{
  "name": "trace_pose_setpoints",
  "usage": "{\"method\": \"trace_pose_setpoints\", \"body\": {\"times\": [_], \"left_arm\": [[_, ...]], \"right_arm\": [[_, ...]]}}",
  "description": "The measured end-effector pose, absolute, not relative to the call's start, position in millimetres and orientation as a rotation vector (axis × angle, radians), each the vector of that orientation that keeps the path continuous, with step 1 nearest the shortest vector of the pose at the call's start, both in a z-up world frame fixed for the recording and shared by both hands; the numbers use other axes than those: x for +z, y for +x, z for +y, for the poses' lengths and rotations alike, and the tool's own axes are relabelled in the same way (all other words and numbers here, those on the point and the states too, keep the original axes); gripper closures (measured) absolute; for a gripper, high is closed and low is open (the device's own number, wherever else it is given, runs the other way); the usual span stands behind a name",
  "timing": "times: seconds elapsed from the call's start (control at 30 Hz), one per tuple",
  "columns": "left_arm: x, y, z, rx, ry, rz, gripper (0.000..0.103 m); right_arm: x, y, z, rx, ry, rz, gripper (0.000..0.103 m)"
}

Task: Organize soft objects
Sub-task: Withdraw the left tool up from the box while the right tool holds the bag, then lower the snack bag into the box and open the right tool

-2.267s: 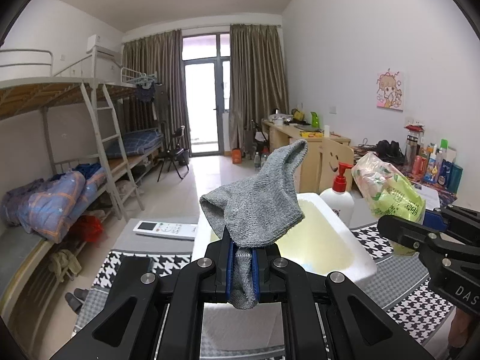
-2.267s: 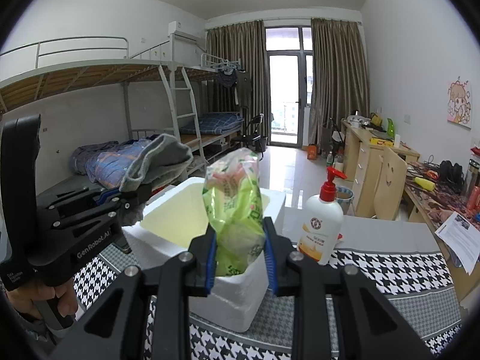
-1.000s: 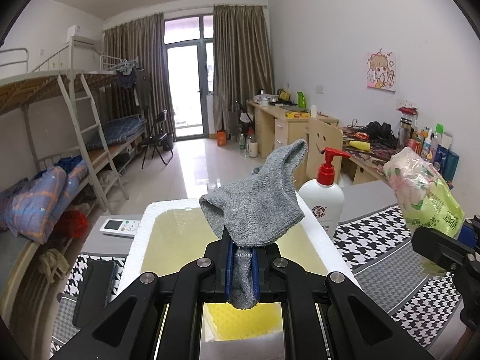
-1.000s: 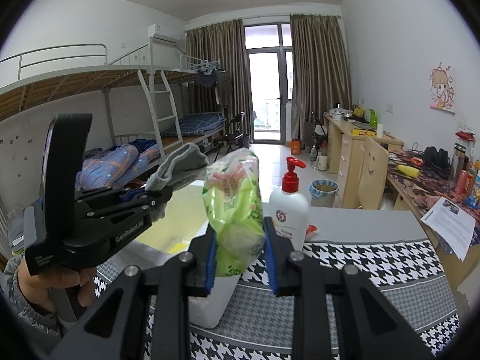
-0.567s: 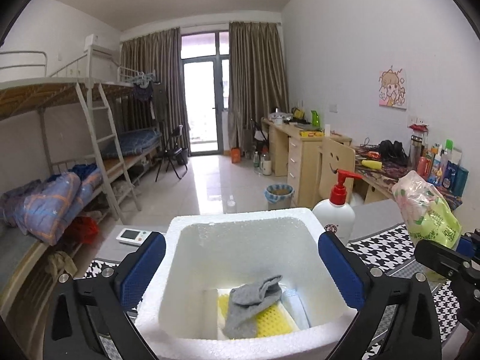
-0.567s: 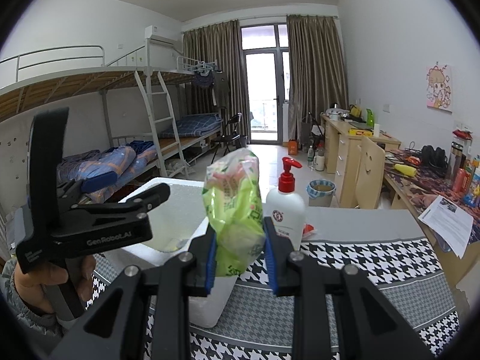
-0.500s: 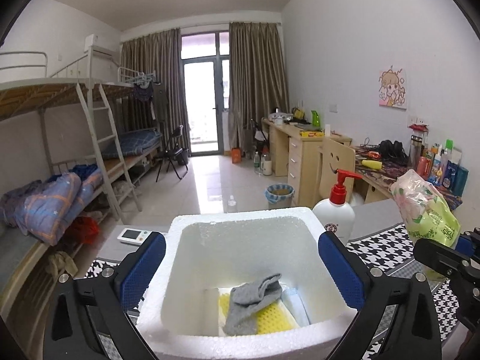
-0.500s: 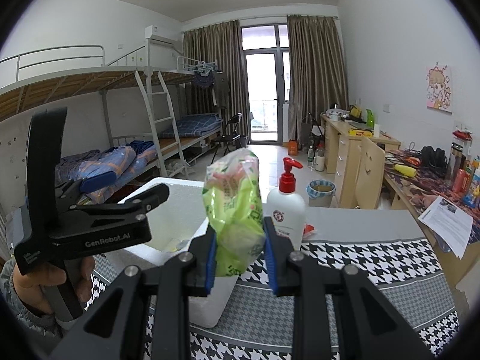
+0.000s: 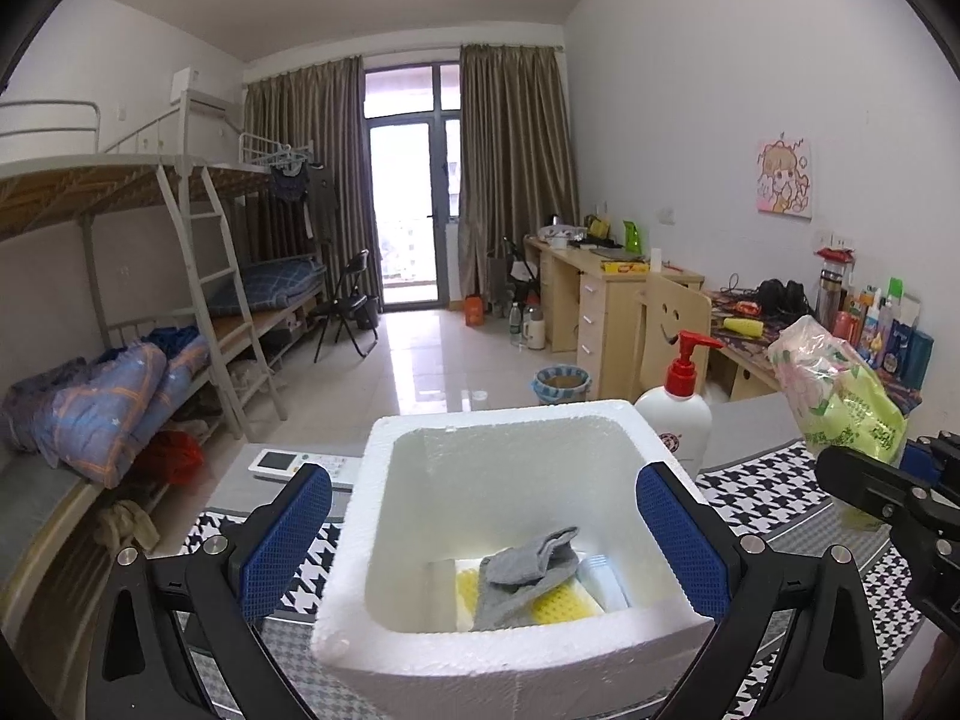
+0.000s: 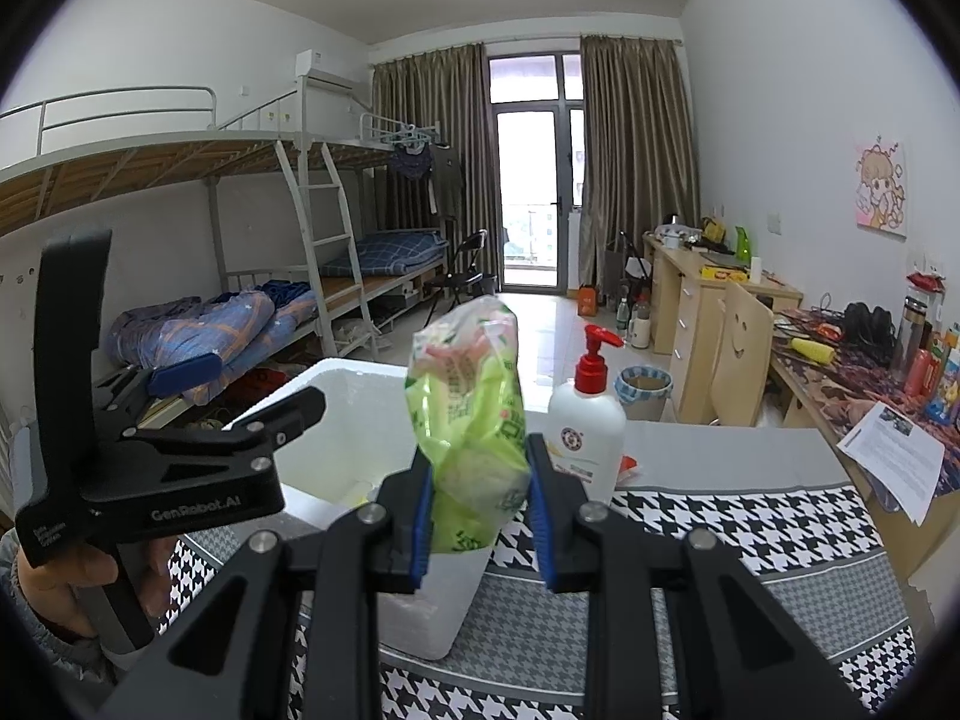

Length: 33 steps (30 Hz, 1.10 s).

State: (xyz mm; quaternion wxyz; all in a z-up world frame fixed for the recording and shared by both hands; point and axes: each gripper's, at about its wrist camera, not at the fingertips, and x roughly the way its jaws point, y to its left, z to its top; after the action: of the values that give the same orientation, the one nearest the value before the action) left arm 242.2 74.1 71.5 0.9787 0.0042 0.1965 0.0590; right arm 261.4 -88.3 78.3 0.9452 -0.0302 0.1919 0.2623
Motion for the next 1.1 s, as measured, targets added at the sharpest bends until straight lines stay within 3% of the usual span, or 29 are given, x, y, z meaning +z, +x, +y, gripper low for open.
{"method": "trace_pose_setpoints", "body": {"times": [1.1], "left_arm": [[71.4,193.9,150.0,0.280,-0.020,0.343,0.001]], "right_arm": [[76.7,270.6,-21.2,0.625,-0.121,0.410,0.072]]}}
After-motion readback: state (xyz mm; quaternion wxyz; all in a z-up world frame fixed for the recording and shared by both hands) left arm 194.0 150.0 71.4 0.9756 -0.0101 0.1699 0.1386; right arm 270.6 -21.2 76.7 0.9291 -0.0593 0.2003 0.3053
